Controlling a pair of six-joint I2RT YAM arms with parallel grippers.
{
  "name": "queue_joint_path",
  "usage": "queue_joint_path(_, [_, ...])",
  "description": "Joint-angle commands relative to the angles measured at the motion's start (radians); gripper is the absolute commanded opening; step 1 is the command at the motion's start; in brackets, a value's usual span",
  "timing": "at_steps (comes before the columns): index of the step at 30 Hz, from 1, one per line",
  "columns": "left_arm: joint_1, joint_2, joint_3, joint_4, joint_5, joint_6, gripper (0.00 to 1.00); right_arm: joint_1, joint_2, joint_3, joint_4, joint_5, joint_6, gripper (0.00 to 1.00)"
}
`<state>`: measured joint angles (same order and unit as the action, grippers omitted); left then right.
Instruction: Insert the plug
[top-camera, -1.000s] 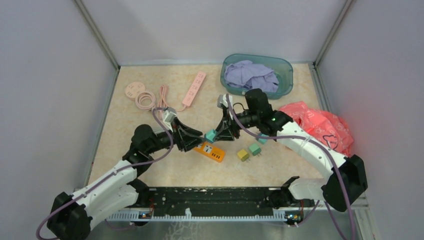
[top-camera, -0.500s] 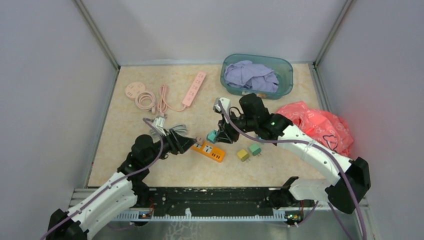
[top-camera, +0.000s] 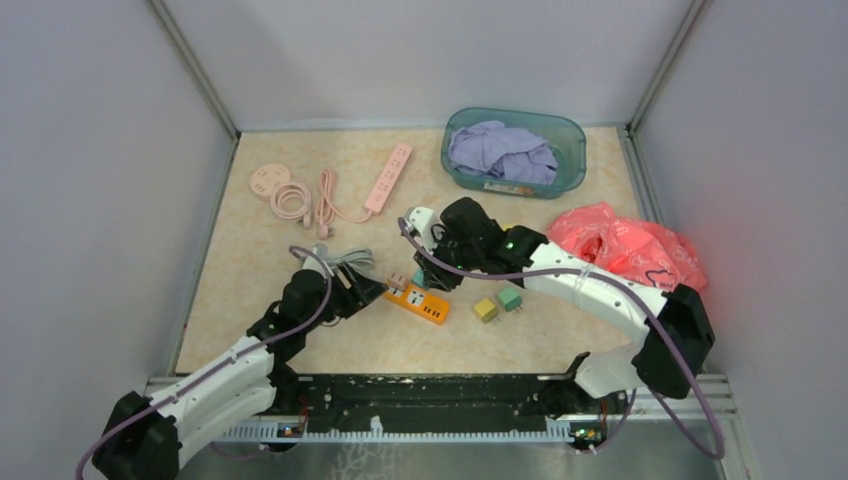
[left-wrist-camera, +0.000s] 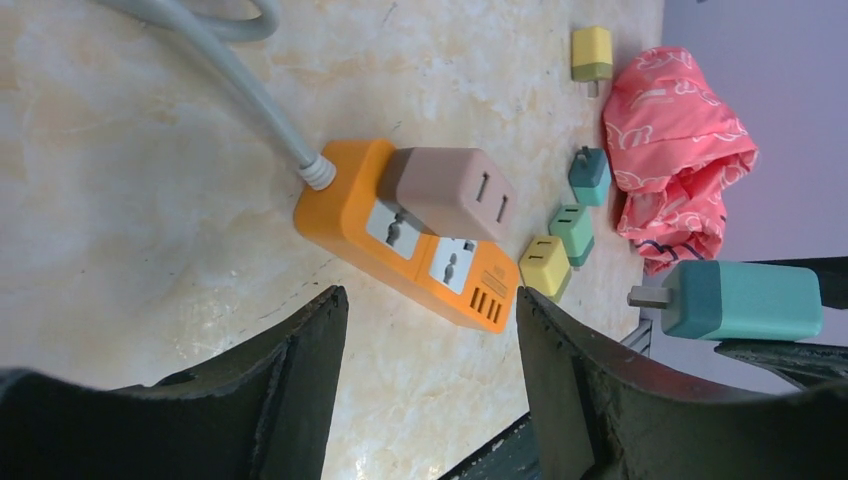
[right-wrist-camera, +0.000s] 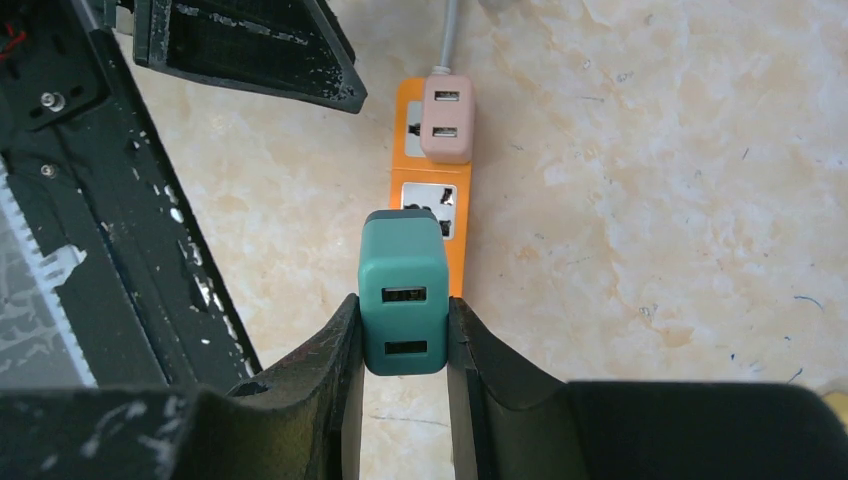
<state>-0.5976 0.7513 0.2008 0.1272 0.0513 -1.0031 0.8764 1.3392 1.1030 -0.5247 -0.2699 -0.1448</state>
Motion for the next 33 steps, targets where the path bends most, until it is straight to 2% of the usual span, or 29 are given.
queue_joint_path(1, [0.004, 0.053, -0.008, 0.028, -0.032, -0.076, 0.68, 0.034, 0.041, 0.074, 0.012, 0.101, 0.017, 0.0])
queue_joint_path(14, [0.004, 0.236, 0.003, 0.113, -0.02, -0.122, 0.64, 0.112, 0.177, 0.128, -0.002, 0.212, 0.038, 0.0])
queue_joint_path(23, [0.004, 0.357, 0.022, 0.165, -0.031, -0.134, 0.54, 0.136, 0.229, 0.138, 0.017, 0.251, 0.053, 0.0])
queue_joint_path(33, [0.004, 0.41, 0.025, 0.185, -0.027, -0.139, 0.51, 0.145, 0.276, 0.143, 0.004, 0.301, 0.054, 0.0])
